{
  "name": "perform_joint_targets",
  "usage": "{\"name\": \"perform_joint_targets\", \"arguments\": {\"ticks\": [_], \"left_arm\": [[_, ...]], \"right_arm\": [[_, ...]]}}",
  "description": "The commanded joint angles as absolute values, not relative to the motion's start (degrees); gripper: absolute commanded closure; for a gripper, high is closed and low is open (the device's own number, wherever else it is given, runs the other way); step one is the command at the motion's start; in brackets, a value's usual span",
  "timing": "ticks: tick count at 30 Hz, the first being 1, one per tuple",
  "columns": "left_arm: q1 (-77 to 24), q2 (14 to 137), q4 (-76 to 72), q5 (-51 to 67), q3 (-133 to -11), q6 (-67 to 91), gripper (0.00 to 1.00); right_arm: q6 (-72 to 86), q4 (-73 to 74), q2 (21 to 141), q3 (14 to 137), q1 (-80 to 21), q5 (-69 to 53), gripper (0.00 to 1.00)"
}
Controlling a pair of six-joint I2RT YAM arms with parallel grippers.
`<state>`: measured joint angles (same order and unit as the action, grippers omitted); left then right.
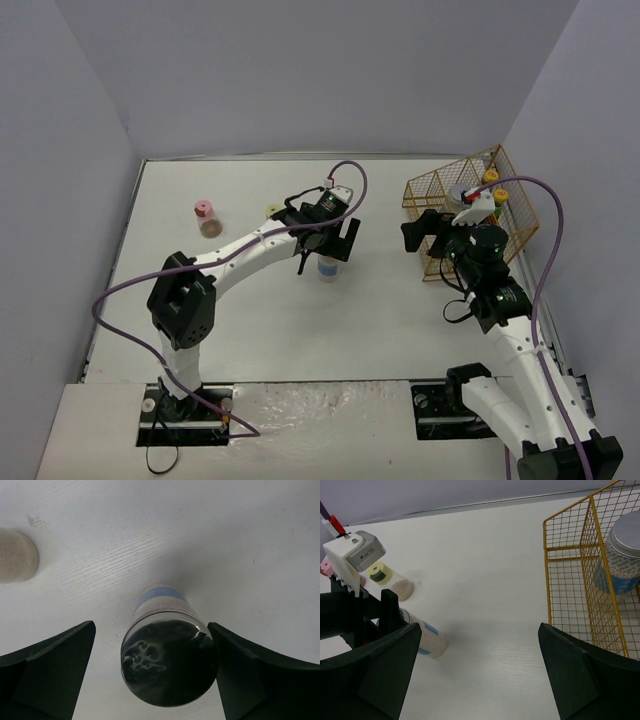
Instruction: Organize the condiment bottles
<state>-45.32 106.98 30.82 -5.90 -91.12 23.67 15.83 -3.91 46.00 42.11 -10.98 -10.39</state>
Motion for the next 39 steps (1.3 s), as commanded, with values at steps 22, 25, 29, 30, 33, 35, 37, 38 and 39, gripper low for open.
{"name": "perform_joint_targets", "arguments": {"ticks": [22,25,29,30,33,35,37,38,39], "left_arm": [[-18.9,61.2,32.1,-5.5,-69.5,22.5,0.03],[-13.5,55.1,32.7,-7.3,-63.2,20.9,0.03],[-11.1,49.3,31.6,-10.8,-56.3,20.1,0.03],[-10.9,48.3,31.4,-11.6,-54.8,20.0,0.03],[-10.3,47.2,30.5,-12.6,-52.4,18.8,0.03],[-10.0,47.4,30.7,-13.0,-52.6,18.3,0.03],[-9.7,47.4,30.9,-13.1,-52.6,18.1,0.03],[-9.6,47.4,30.9,-13.2,-52.6,18.1,0.03],[-9.6,47.2,31.0,-13.3,-52.6,18.1,0.03]], "right_arm": [[4.0,-8.1,66.7,54.4,-34.4,-8.0,0.0],[2.4,-8.9,72.9,56.9,-38.1,-6.3,0.0],[1.0,-9.2,80.1,59.1,-40.7,-3.6,0.0],[0.7,-9.4,81.5,59.5,-41.2,-3.3,0.0],[0.5,-11.0,84.9,60.0,-41.9,-3.2,0.0],[0.5,-11.7,87.1,60.5,-42.1,-3.3,0.0],[0.5,-12.5,88.6,60.6,-42.1,-3.1,0.02],[0.5,-12.8,89.2,60.6,-42.2,-3.0,0.03],[0.5,-13.0,89.8,60.6,-42.2,-2.9,0.05]]}}
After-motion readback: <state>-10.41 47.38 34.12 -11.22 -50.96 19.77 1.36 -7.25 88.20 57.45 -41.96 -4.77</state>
